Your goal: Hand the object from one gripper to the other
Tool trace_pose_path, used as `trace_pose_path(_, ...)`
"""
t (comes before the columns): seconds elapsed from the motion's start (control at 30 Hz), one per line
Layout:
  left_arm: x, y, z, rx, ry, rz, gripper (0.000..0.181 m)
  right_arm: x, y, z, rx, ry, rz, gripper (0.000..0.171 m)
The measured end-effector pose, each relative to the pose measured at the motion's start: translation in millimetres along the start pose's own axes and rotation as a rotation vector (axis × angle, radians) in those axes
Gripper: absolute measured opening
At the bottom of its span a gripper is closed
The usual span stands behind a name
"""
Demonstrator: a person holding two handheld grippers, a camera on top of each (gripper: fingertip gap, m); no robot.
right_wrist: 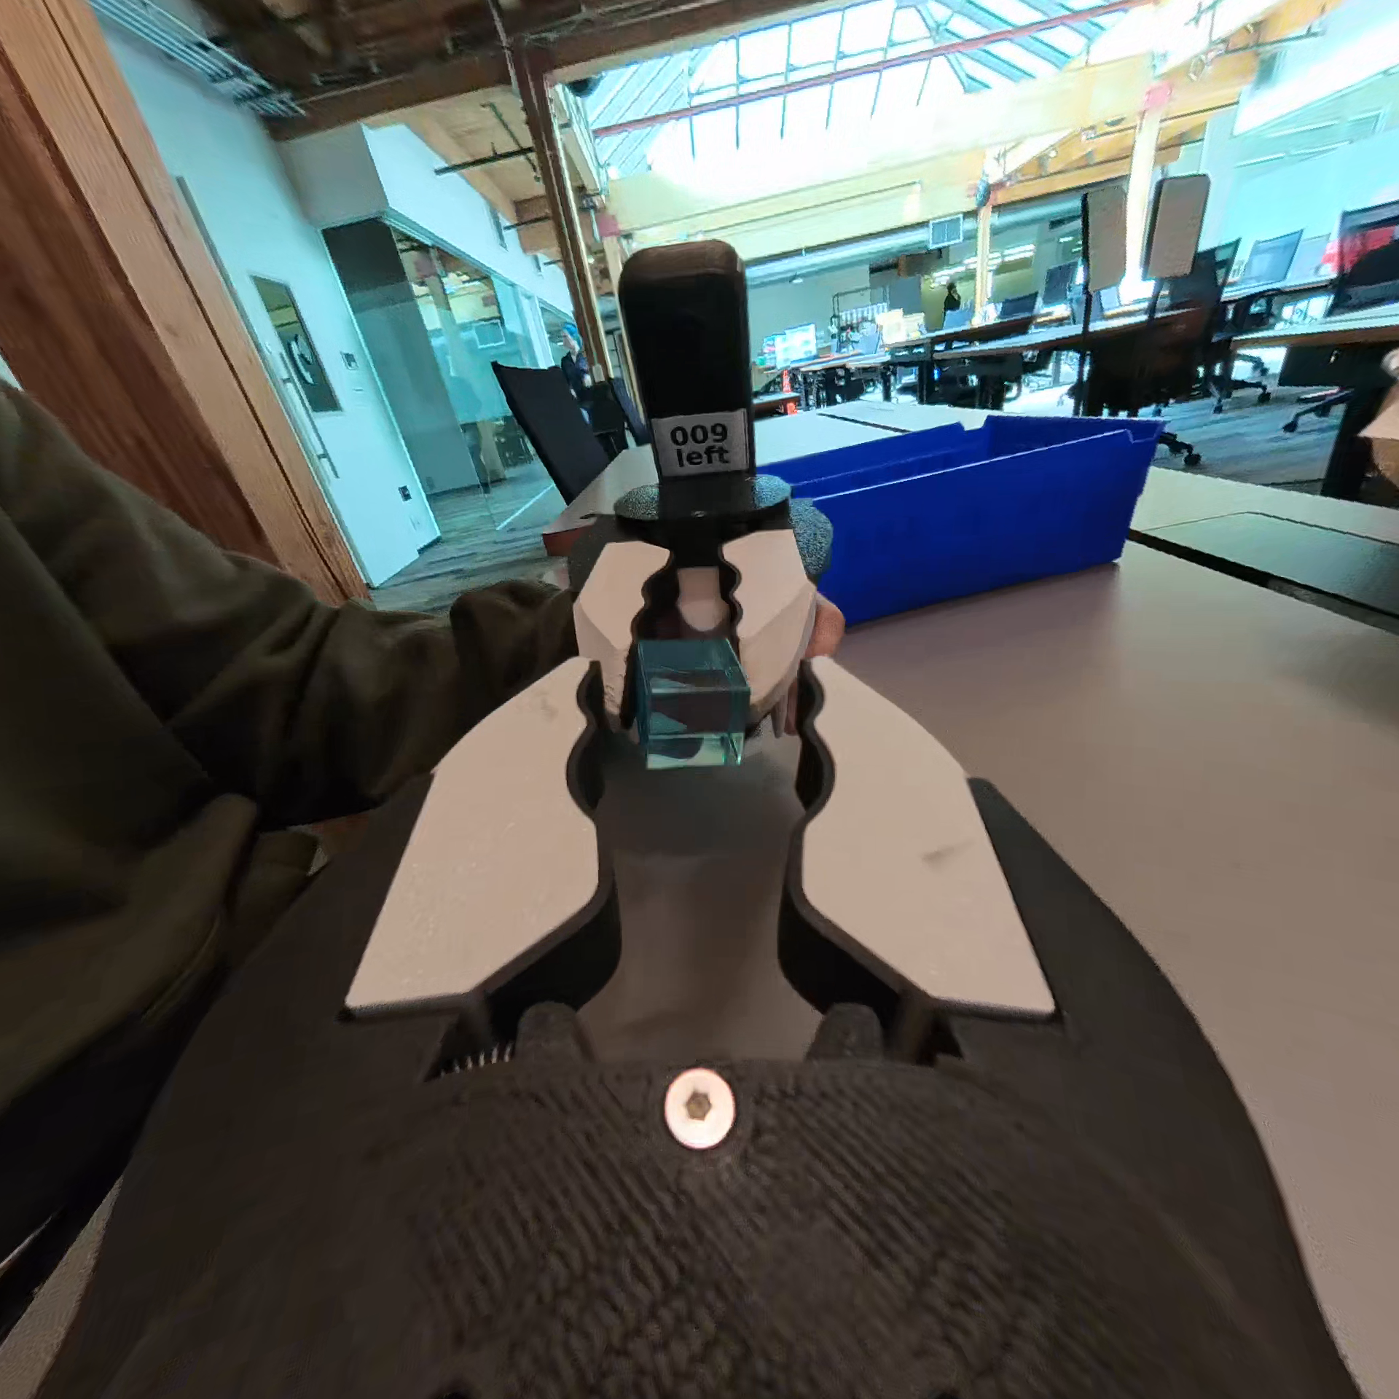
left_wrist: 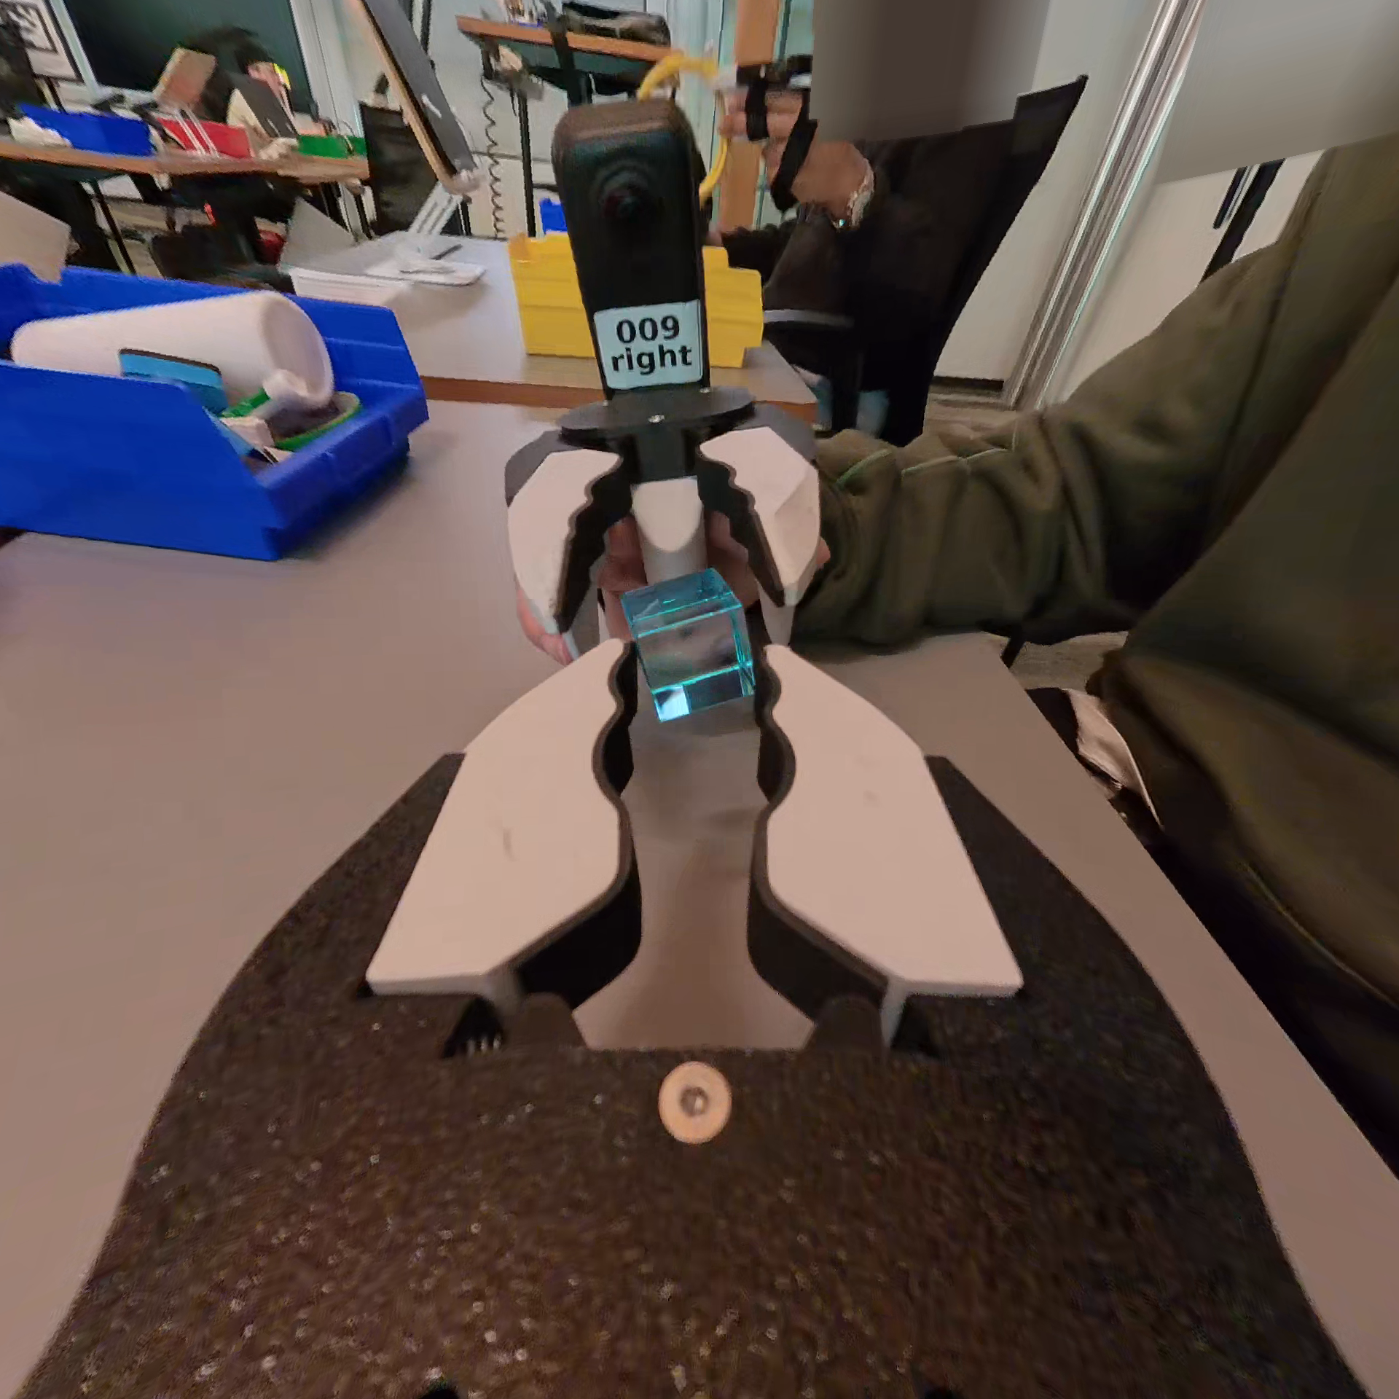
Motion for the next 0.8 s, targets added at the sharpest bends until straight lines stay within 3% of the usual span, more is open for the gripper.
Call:
trace_pose_path(0.17,-4,-3,-2,-0.018,0.046,0.008,0.029,2,-4,-2,-0.051,-0.048,0.026,0.031)
trace_pose_path(0.4,-12,-2,-4,0.027,0.237,0.007,0.026,10,0,3,-0.028,-0.206,0.038,0.03)
trace_pose_path(0.5,-8,1,-9,0.053,0.417,-0.163,0.041,18,1,11,0.103,-0.334,-0.065,0.03)
trace_pose_path(0.63,1,0,-29,-0.034,0.662,-0.442,0.05,24,-3,18,0.244,-0.385,-0.213,0.03)
trace_pose_path(0.73,2,-4,-41,-0.08,0.9,-0.526,0.047,23,-4,15,0.268,-0.417,-0.225,0.03)
trace_pose_path(0.8,8,-3,-45,-0.11,0.943,-0.643,0.043,20,-4,11,0.269,-0.409,-0.22,0.03)
Point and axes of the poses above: each gripper's, where its closed fingertips meet, z back along the fingers, y out of its top, x = y × z across the jaws, the point moved 9 cm from there along z, back along the fingers, and after that the axes turned 2 degrees about y, right-handed, at the moved point
